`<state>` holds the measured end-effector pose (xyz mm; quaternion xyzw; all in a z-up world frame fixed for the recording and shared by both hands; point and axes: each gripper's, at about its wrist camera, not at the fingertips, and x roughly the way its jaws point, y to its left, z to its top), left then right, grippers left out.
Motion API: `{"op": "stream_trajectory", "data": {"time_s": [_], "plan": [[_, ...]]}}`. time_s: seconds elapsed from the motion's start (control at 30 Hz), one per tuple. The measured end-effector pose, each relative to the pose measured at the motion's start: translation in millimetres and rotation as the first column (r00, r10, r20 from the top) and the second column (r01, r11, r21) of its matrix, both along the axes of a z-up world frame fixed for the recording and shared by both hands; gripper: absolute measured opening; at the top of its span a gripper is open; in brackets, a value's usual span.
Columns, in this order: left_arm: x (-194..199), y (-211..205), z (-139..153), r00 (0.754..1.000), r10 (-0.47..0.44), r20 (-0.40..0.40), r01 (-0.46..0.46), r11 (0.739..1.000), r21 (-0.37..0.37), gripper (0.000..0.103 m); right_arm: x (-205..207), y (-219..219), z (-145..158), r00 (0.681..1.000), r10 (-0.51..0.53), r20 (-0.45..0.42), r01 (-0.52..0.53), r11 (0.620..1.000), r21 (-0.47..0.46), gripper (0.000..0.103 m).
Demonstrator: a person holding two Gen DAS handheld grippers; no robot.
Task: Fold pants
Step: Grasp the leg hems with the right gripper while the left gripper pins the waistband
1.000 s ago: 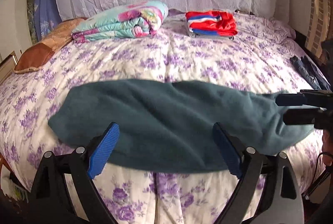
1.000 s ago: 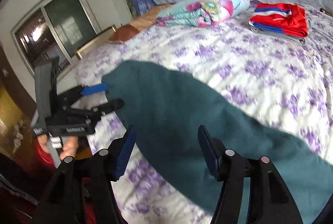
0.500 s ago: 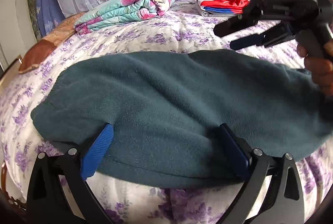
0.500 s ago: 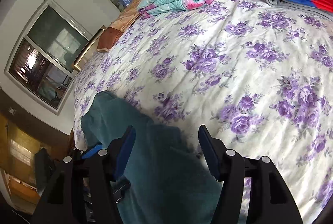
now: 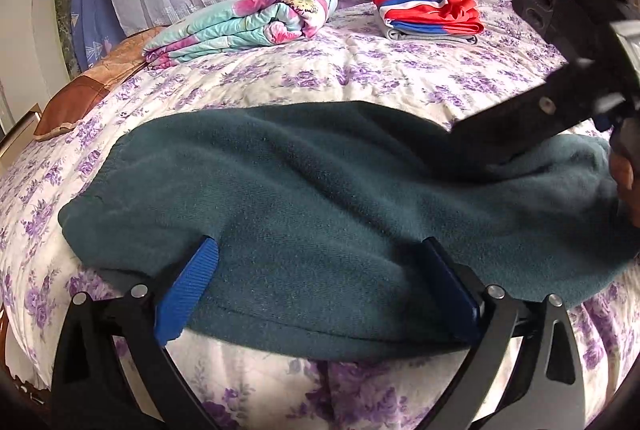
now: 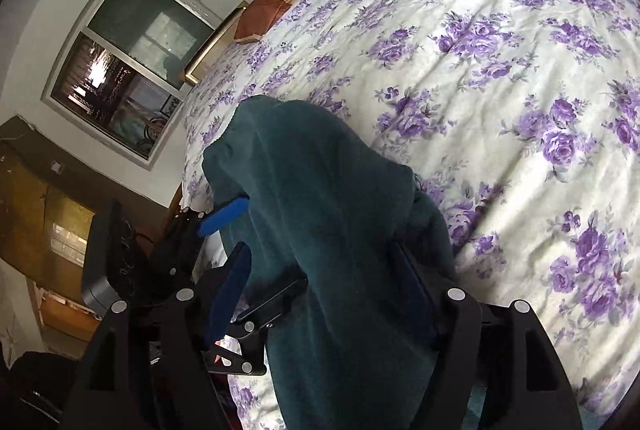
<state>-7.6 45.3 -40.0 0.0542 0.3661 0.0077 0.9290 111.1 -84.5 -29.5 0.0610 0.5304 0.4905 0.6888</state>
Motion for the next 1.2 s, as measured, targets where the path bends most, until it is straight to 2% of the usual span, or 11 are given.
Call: {"op": "stream_trajectory", "data": {"time_s": [0.17, 0.23, 0.3, 0.43, 0.5, 0.57, 0.67, 0.73, 0.87, 1.03, 1.2], "plan": [[0, 1, 1, 1.000, -0.001, 0.008, 0.001, 1.000, 0.000, 0.098, -10, 8, -2, 0.997, -0.061, 0.048, 0.060, 0.998, 0.035, 0.090], [1, 2, 1, 1.000, -0.001, 0.009, 0.001, 1.000, -0.001, 0.098, 4, 16, -5, 0.997, -0.076, 0.000, 0.076, 0.996, 0.054, 0.090], [2, 3, 1, 1.000, -0.001, 0.010, 0.001, 1.000, -0.002, 0.098, 23, 18, -7, 0.989, -0.111, -0.093, 0.123, 0.983, 0.137, 0.090], [1, 2, 1, 1.000, 0.001, 0.010, -0.001, 1.000, 0.001, 0.098, 61, 6, -12, 0.949, -0.155, -0.274, 0.240, 0.919, 0.313, 0.090], [0, 2, 1, 1.000, 0.001, 0.011, -0.001, 1.000, 0.001, 0.098, 75, -7, -11, 0.934, -0.220, -0.282, 0.315, 0.880, 0.356, 0.090], [0, 2, 1, 1.000, 0.001, 0.011, -0.001, 1.000, 0.002, 0.098, 83, -19, -11, 0.922, -0.260, -0.287, 0.355, 0.863, 0.359, 0.090], [0, 2, 1, 1.000, 0.000, 0.011, 0.000, 1.000, 0.002, 0.098, 80, -24, -19, 0.917, -0.215, -0.335, 0.324, 0.891, 0.316, 0.090], [0, 2, 1, 1.000, 0.000, 0.011, 0.000, 1.000, 0.002, 0.098, 71, -22, -21, 0.929, -0.181, -0.323, 0.271, 0.926, 0.262, 0.090], [0, 2, 1, 1.000, 0.000, 0.011, 0.000, 1.000, 0.002, 0.098, 49, -11, -18, 0.949, -0.111, -0.296, 0.185, 0.954, 0.234, 0.089], [0, 2, 1, 1.000, 0.001, 0.013, -0.001, 1.000, 0.002, 0.098, 39, 0, -23, 0.936, -0.075, -0.344, 0.157, 0.963, 0.218, 0.090], [0, 3, 1, 1.000, 0.001, 0.012, -0.001, 1.000, 0.004, 0.098, 51, 20, -32, 0.905, -0.064, -0.421, 0.162, 0.966, 0.202, 0.092]]}}
